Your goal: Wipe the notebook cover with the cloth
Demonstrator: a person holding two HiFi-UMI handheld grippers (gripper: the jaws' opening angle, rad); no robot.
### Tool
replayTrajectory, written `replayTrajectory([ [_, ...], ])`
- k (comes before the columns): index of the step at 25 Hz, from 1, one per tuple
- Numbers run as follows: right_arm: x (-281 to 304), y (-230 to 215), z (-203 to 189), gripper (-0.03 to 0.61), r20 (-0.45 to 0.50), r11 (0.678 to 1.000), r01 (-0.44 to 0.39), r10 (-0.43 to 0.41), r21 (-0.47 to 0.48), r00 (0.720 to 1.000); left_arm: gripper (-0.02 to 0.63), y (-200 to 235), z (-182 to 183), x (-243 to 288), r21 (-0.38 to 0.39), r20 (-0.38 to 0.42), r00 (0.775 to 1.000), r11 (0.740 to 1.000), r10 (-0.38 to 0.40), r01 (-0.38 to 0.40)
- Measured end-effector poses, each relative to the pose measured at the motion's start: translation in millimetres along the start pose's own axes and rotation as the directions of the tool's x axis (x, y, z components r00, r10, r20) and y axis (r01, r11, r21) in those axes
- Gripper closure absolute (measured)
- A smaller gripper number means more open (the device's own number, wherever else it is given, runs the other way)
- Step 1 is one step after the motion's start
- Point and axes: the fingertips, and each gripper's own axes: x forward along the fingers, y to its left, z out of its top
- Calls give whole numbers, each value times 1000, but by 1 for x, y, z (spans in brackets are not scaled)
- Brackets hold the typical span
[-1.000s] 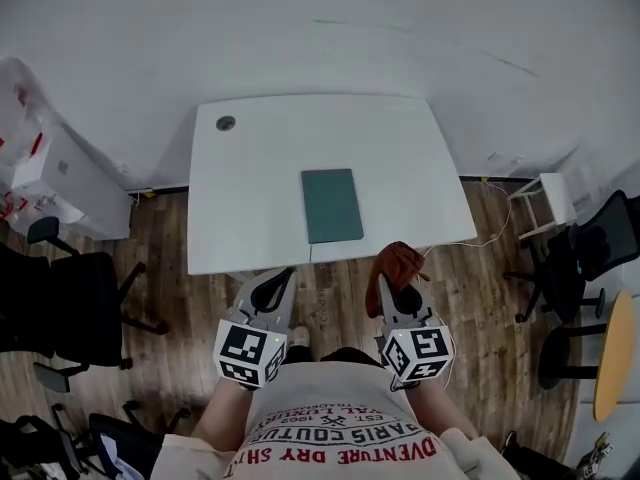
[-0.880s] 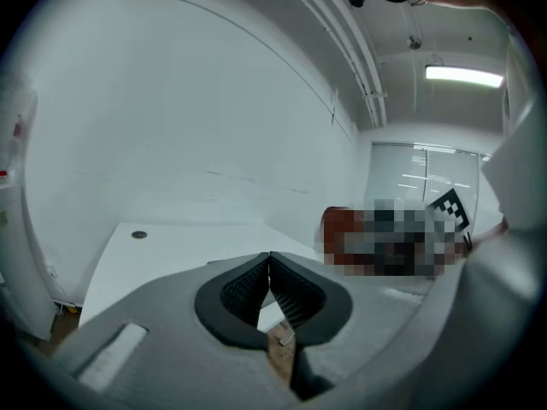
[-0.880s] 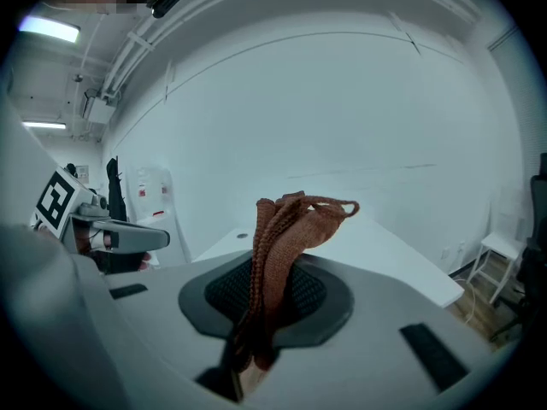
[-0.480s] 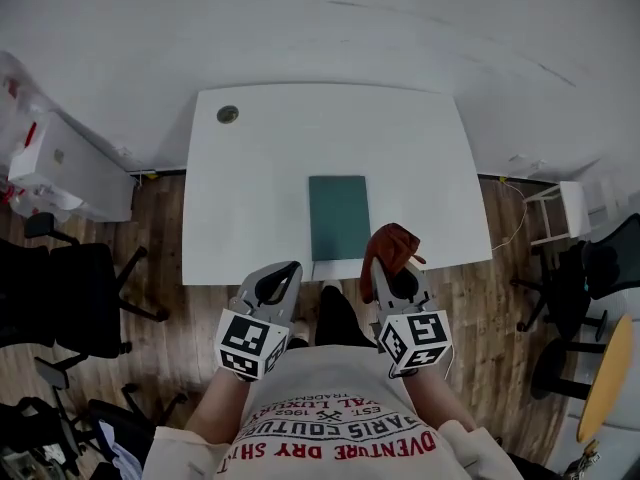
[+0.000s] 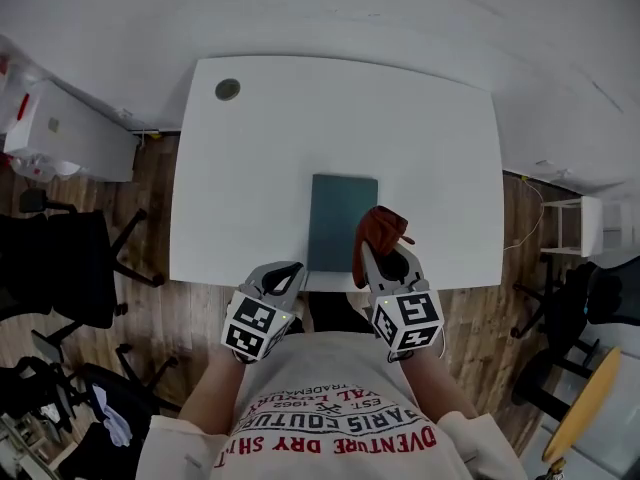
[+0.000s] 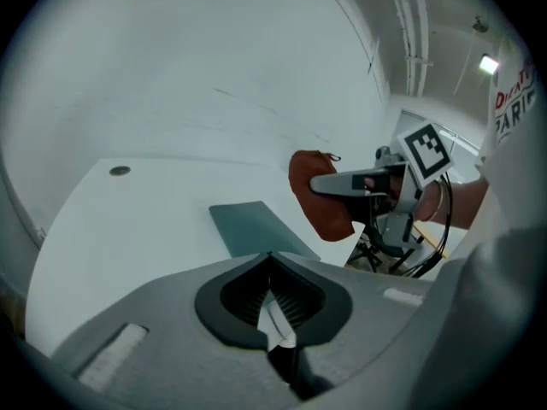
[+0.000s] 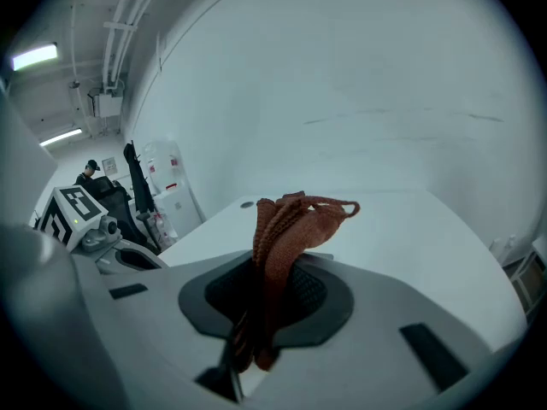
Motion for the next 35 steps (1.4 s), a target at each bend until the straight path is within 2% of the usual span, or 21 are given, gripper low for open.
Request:
replayTrajectory([
  [4, 23, -10, -19, 502, -72, 999, -22, 20, -25, 997, 604, 4, -29, 28, -32, -106, 994, 999, -22, 19],
  [7, 41, -19, -37, 502, -130, 998, -26, 19, -56, 991, 604, 6, -35, 47, -46, -137, 989, 998, -47, 41],
  [13, 62, -21, -60, 502, -212, 989, -62, 32, -136, 977, 604, 6, -50, 70, -4, -224, 972, 997, -74, 75],
  [17, 69, -18, -61, 502, -220, 983, -93, 57, -156, 974, 604, 8, -54, 79, 16, -237, 970, 998, -54, 60],
  [20, 75, -12, -55, 502, -214, 981, -115, 79, -159, 974, 604, 9, -56, 78, -1, -225, 974, 999, -41, 42],
  [23, 87, -4, -42, 502, -200, 975, -138, 103, -173, 974, 604, 8, -57, 78, -1, -252, 967, 1000, -28, 28],
  [28, 125, 9, -13, 502, -173, 962, -171, 135, -212, 976, 604, 8, -55, 80, 84, -309, 951, 996, -3, 31],
  [35, 162, 28, -13, 502, -208, 962, -209, 171, -178, 963, 604, 10, -56, 80, -67, -287, 956, 997, -60, 43],
])
